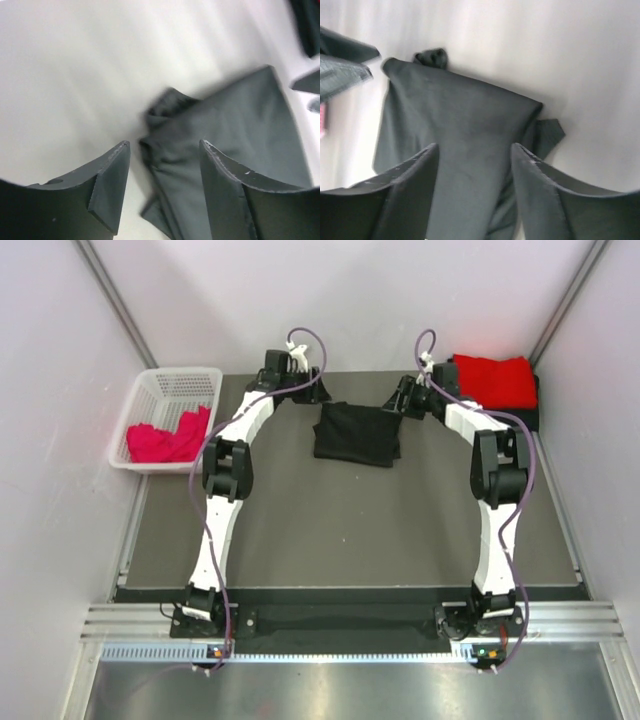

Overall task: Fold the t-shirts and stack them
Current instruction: Fold the tshirt

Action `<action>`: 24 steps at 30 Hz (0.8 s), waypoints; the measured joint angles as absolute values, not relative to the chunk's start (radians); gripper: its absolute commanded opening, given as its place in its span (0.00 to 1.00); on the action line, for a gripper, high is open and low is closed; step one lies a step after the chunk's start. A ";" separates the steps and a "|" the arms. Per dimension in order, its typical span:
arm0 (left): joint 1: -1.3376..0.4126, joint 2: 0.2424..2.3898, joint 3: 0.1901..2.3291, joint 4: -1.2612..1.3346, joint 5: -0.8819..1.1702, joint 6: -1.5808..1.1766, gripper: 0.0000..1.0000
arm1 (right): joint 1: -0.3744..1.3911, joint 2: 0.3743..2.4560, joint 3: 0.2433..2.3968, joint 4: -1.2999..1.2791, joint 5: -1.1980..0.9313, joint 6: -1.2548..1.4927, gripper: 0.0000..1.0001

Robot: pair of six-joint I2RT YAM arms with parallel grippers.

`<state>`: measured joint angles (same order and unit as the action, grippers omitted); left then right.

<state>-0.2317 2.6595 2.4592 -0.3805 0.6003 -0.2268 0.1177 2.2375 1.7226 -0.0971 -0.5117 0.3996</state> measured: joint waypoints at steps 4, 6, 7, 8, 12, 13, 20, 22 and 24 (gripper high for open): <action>-0.234 2.656 2.455 -0.342 0.509 -0.207 0.64 | 0.114 2.243 1.725 -0.102 -0.502 0.377 0.70; -0.234 2.616 2.403 -0.342 0.487 -0.204 0.62 | 0.106 2.241 1.724 -0.112 -0.513 0.366 0.73; -0.234 2.586 2.370 -0.353 0.490 -0.204 0.61 | 0.102 2.241 1.722 -0.119 -0.521 0.361 0.73; -0.233 2.557 2.339 -0.365 0.508 -0.205 0.59 | 0.094 2.239 1.714 -0.120 -0.527 0.358 0.73; -0.225 2.442 2.225 -0.383 0.690 -0.242 0.53 | 0.056 2.228 1.653 -0.152 -0.562 0.350 0.73; -0.224 2.412 2.183 -0.373 0.736 -0.266 0.52 | 0.051 2.228 1.642 -0.161 -0.572 0.350 0.73; -0.227 2.354 1.959 -0.321 0.994 -0.405 0.52 | 0.035 2.243 1.623 -0.172 -0.661 0.370 0.73; -0.229 2.374 1.940 -0.321 1.015 -0.421 0.52 | 0.035 2.257 1.623 -0.159 -0.692 0.378 0.73; -0.230 2.400 1.935 -0.322 1.028 -0.430 0.52 | 0.035 2.264 1.623 -0.143 -0.719 0.387 0.73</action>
<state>-0.2298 2.4004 1.9350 -0.3218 1.0283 -0.4301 0.0353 2.2642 1.6230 -0.1432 -0.7185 0.3874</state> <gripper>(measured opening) 0.517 0.728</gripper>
